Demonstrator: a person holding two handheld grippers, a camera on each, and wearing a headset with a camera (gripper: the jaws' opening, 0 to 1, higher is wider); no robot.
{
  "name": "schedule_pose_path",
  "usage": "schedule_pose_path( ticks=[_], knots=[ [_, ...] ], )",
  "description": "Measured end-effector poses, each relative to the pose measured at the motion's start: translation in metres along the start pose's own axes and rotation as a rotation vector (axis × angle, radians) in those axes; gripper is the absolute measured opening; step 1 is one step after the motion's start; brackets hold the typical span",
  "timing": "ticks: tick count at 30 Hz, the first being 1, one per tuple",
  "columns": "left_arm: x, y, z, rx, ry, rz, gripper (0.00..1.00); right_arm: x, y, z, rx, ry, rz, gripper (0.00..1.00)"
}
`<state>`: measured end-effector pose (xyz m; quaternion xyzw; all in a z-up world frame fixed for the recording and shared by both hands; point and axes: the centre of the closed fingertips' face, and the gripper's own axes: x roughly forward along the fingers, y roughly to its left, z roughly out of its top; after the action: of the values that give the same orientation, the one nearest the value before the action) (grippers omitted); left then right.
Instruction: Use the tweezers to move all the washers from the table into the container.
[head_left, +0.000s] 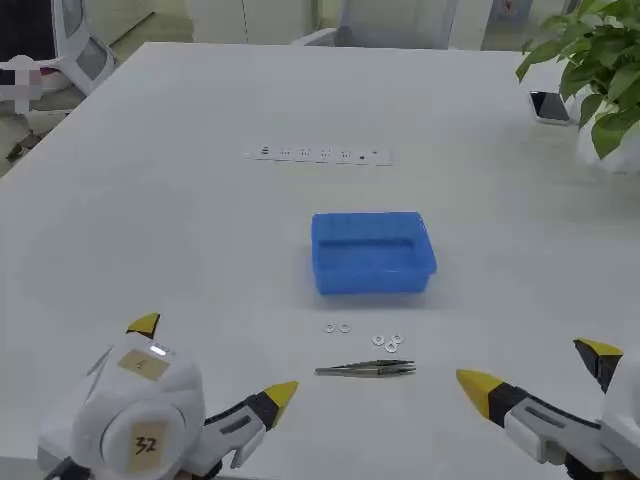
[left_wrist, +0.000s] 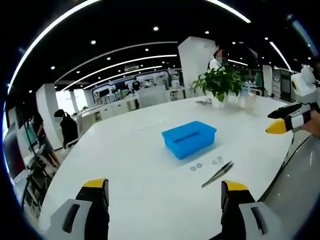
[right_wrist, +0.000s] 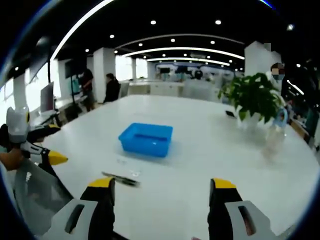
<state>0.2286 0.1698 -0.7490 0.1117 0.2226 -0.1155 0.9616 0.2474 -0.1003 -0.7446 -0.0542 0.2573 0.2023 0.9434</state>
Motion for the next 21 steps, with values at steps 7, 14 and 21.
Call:
schedule_pose_path(
  ticks=[7, 14, 21],
  knots=[
    [0.0010, -0.0022, -0.0009, 0.002, 0.005, -0.011, 0.98, -0.0008, -0.0023, 0.0003, 0.012, -0.004, -0.008, 0.76],
    [0.0011, -0.0019, -0.0012, 0.002, 0.006, -0.009, 0.98, -0.0016, -0.0038, 0.0019, 0.017, -0.015, -0.012, 0.76],
    [0.0013, -0.0024, -0.0021, 0.011, 0.009, -0.010, 0.98, -0.0008, -0.0037, 0.0000, 0.016, -0.005, -0.010, 0.76]
  ],
)
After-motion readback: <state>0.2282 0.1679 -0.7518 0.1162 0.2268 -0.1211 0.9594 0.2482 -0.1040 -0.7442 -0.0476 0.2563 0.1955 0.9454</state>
